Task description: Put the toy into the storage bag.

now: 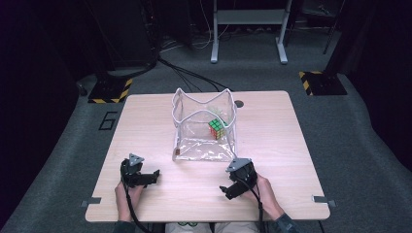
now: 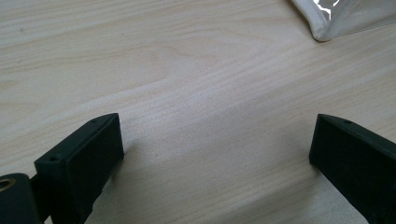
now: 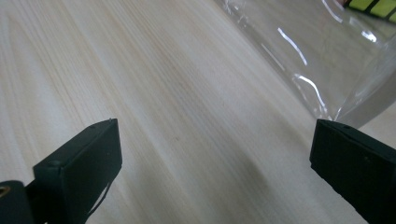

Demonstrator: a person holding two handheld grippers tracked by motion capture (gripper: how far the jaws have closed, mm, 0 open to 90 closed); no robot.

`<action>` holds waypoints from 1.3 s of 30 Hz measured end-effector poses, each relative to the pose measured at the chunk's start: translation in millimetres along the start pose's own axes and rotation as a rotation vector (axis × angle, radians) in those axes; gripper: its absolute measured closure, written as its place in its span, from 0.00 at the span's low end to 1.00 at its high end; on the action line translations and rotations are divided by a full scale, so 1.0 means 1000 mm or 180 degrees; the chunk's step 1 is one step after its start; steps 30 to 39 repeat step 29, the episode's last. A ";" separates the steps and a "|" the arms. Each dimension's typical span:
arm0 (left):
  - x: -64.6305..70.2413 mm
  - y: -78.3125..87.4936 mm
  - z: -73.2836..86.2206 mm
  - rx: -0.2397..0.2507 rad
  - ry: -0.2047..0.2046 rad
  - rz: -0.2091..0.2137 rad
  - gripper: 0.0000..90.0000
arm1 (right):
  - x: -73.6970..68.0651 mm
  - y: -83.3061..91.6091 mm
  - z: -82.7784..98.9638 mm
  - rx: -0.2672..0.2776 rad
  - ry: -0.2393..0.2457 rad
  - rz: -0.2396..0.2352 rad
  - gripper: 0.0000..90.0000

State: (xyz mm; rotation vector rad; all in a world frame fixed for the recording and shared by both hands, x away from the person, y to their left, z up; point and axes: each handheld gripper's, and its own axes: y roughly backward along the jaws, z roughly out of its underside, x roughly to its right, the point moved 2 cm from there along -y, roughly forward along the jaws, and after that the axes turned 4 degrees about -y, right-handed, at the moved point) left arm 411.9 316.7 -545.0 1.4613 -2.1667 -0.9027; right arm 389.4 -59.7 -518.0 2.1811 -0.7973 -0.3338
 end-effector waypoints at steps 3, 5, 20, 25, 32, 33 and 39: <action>0.000 0.000 0.000 0.0001 0.0003 -0.0001 0.03 | 0.003 -0.005 0.008 0.0002 -0.0029 -0.0006 0.02; 0.000 0.000 0.000 0.0000 0.0003 0.0000 0.03 | 0.005 -0.007 0.012 -0.0003 -0.0084 -0.0015 0.02; 0.000 0.000 0.000 0.0000 0.0001 -0.0001 0.03 | 0.012 -0.010 0.028 0.0192 -0.0296 -0.0011 0.01; 0.000 0.000 0.000 -0.0001 0.0006 -0.0006 0.03 | 0.012 -0.010 0.029 0.0192 -0.0286 -0.0013 0.00; 0.000 0.000 0.000 -0.0002 0.0009 -0.0007 0.03 | 0.012 -0.009 0.030 0.0177 -0.0327 0.0006 0.00; 0.000 0.000 0.000 -0.0002 0.0009 -0.0007 0.03 | 0.012 -0.009 0.030 0.0177 -0.0327 0.0006 0.00; 0.000 0.000 0.000 -0.0002 0.0009 -0.0007 0.03 | 0.012 -0.009 0.030 0.0177 -0.0327 0.0006 0.00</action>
